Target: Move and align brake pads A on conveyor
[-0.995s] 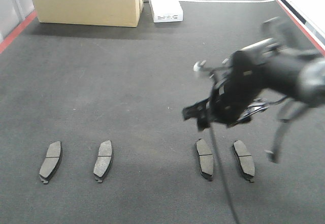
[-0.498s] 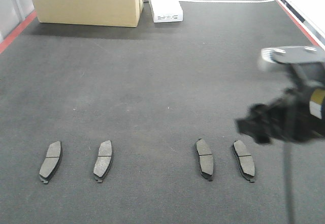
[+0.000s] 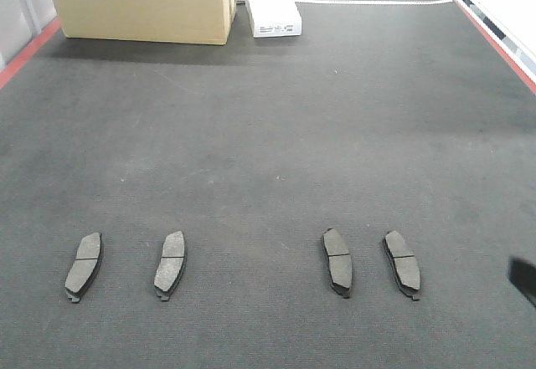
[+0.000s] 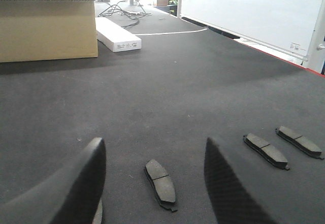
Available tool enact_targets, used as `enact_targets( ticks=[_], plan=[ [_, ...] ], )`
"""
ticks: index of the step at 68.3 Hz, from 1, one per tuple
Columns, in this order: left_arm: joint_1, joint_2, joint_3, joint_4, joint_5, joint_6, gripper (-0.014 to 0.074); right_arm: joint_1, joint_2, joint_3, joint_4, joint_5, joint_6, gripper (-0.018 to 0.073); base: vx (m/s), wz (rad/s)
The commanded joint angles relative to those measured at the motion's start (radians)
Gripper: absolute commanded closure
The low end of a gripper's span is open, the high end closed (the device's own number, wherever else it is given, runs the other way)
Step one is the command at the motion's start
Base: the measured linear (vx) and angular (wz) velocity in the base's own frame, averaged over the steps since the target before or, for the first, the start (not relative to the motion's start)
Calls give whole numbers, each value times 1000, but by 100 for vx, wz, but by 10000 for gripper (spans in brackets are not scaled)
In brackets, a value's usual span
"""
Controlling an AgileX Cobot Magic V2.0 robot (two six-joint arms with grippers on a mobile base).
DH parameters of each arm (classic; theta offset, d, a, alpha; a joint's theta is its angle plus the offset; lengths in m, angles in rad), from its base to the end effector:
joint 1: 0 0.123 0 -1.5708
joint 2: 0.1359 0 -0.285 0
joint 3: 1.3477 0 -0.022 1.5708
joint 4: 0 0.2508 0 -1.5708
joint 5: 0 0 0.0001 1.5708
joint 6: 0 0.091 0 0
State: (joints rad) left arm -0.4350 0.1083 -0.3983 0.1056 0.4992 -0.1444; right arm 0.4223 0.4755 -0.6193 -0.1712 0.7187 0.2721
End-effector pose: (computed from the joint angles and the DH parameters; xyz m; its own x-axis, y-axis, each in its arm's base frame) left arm 0.0371 -0.0122 0.2938 -0.1275 0.0024 -0.9918 0.3694 0.9282 -0.0452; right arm 0.0825 0.0259 0.3236 -0.4623 -0.0528 -0.8852 -0.2534 0.9645 0.0748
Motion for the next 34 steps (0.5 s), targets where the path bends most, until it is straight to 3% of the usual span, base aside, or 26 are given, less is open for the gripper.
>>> enact_targets(
  ticks=[1,14,34],
  plan=[
    [-3,15,-22,-3,-78,-1,171,-1,-84,48,-15,-115,-39,75,0,0],
    [-3,15,-22,-3,-77,-1,171,-1,-217,172,-9,-208,-66,75,0,0],
    [-3,15,-22,-3,-77,-1,173,-2,-239,184,-14,-245,-65,76,0,0]
  ],
)
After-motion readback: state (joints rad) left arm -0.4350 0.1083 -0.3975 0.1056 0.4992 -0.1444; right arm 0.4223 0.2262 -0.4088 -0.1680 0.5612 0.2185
